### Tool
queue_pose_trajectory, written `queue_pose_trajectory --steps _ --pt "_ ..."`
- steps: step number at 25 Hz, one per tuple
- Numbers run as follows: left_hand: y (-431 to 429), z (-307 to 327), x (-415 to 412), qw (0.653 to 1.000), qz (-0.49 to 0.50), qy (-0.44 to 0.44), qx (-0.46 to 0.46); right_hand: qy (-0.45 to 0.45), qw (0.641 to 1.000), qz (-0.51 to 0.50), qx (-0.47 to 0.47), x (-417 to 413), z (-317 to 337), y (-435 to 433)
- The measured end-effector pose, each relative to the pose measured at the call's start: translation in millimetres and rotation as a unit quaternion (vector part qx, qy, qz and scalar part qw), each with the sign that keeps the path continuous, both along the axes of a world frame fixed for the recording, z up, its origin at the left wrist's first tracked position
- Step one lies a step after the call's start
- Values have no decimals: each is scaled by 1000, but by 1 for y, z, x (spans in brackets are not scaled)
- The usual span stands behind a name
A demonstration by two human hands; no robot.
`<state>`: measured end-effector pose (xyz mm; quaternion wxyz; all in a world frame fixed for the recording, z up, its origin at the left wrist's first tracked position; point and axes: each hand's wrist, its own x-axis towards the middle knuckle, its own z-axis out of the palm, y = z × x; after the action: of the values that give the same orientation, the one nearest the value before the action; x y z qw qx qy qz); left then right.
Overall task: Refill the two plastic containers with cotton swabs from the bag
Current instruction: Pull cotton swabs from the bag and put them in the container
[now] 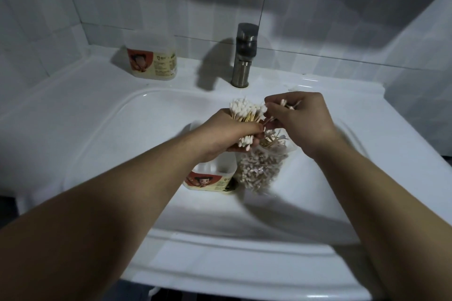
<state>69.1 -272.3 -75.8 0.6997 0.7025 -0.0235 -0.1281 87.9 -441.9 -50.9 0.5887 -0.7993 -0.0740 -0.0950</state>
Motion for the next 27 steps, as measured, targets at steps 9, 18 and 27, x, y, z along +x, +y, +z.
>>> queue_pose_trajectory --steps 9,18,27 --pt "1 4 -3 997 16 30 -75 74 992 7 107 -5 0 8" --pt "-1 7 -7 997 2 13 -82 101 990 95 -7 -12 -5 18" --pt "0 8 -5 998 16 6 -53 160 982 99 19 -9 -4 12"
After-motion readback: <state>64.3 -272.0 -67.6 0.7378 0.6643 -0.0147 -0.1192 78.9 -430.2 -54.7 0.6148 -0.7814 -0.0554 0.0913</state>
